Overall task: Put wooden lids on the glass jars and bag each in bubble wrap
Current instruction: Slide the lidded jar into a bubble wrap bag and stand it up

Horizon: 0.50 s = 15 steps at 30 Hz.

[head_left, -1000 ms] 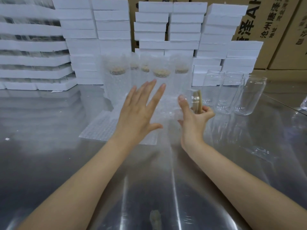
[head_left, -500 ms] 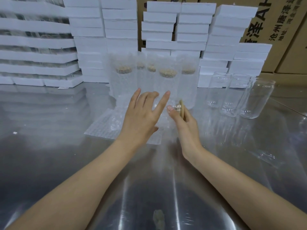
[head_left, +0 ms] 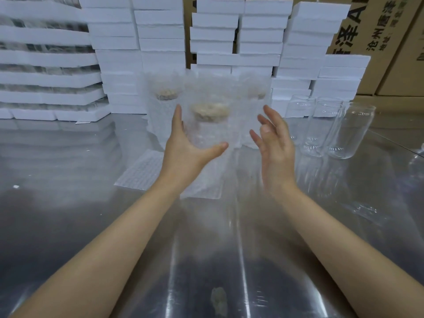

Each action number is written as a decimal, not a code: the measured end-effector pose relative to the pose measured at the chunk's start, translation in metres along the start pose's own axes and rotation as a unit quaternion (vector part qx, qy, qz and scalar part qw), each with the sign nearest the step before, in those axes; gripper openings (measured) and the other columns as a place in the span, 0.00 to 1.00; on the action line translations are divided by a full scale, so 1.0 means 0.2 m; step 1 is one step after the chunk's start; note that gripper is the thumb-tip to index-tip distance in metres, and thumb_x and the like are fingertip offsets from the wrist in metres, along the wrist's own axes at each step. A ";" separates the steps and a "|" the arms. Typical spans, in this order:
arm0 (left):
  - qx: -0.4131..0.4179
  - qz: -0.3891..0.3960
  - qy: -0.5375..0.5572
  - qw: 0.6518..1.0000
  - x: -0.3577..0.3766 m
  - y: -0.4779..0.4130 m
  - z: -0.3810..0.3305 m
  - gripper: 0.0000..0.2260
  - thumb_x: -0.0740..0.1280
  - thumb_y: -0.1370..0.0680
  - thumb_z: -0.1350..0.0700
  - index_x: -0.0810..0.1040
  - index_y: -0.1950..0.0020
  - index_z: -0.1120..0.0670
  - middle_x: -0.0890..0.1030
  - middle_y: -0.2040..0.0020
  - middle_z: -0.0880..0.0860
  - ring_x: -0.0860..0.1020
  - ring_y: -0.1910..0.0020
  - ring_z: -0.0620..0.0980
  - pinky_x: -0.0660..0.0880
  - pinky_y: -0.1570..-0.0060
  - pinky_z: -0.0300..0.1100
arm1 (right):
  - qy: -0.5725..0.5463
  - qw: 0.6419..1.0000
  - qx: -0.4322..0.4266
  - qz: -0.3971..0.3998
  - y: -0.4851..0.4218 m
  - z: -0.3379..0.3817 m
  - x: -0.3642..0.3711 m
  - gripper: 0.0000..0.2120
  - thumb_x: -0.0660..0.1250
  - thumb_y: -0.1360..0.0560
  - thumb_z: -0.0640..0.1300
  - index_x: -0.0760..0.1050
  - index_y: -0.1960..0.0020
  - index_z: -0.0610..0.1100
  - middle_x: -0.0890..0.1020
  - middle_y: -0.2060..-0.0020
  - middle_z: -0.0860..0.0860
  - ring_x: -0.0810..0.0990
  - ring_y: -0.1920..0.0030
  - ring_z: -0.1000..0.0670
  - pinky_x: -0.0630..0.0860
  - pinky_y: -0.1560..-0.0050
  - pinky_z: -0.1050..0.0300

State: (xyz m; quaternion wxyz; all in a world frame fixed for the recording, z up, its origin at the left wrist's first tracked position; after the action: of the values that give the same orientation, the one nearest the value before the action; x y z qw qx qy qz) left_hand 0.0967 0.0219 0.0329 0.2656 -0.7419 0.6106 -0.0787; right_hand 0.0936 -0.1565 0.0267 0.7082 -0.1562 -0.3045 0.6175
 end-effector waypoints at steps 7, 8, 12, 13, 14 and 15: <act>-0.094 0.115 0.315 0.937 0.09 0.05 -0.03 0.22 0.74 0.30 0.46 0.79 0.42 0.58 0.83 0.49 0.58 0.83 0.50 0.56 0.79 0.53 0.48 | 0.079 0.972 0.124 0.185 0.08 -0.10 0.09 0.25 0.67 0.29 0.61 0.73 0.35 0.53 0.80 0.37 0.53 0.77 0.35 0.52 0.71 0.31 0.45; -0.108 0.112 0.327 0.932 0.10 0.06 -0.03 0.22 0.71 0.28 0.44 0.79 0.42 0.58 0.83 0.49 0.58 0.83 0.50 0.56 0.80 0.55 0.46 | 0.078 0.971 0.124 0.191 0.09 -0.10 0.09 0.23 0.68 0.29 0.62 0.74 0.37 0.54 0.81 0.39 0.54 0.78 0.37 0.52 0.72 0.32 0.44; -0.089 0.086 0.335 0.934 0.09 0.05 -0.04 0.27 0.64 0.28 0.40 0.78 0.40 0.60 0.84 0.50 0.58 0.84 0.52 0.54 0.79 0.60 0.41 | 0.086 0.970 0.115 0.196 0.10 -0.11 0.09 0.32 0.74 0.37 0.68 0.70 0.39 0.56 0.81 0.43 0.61 0.79 0.39 0.56 0.76 0.39 0.56; -0.070 0.089 0.331 0.937 0.09 0.05 -0.04 0.26 0.63 0.27 0.40 0.78 0.41 0.60 0.84 0.50 0.57 0.84 0.52 0.53 0.79 0.60 0.40 | 0.097 0.970 0.109 0.194 0.10 -0.10 0.09 0.33 0.75 0.38 0.67 0.69 0.39 0.56 0.81 0.44 0.61 0.79 0.40 0.56 0.76 0.42 0.59; -0.061 0.091 0.334 0.936 0.09 0.04 -0.04 0.26 0.62 0.27 0.40 0.78 0.41 0.59 0.84 0.49 0.57 0.83 0.51 0.53 0.79 0.59 0.40 | 0.107 0.971 0.103 0.185 0.09 -0.10 0.08 0.33 0.77 0.38 0.65 0.69 0.39 0.55 0.81 0.45 0.60 0.80 0.41 0.57 0.77 0.44 0.60; -0.064 0.092 0.337 0.935 0.09 0.03 -0.03 0.26 0.60 0.26 0.39 0.78 0.40 0.57 0.84 0.47 0.55 0.83 0.48 0.52 0.79 0.57 0.39 | 0.110 0.975 0.095 0.170 0.07 -0.10 0.06 0.32 0.77 0.38 0.61 0.69 0.40 0.53 0.82 0.46 0.57 0.81 0.43 0.57 0.77 0.46 0.61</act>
State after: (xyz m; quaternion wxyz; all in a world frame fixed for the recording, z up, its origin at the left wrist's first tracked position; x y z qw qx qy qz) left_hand 0.0923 0.0023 0.0313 0.0028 -0.6281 0.7334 -0.2601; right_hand 0.0952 -0.1384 0.0058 0.6337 -0.2045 -0.1341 0.7339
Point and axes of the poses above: each hand's wrist, its own y-axis away from the middle knuckle, its own x-axis out of the palm, z = x × y, the point moved 3 cm from there along -y, towards the middle knuckle
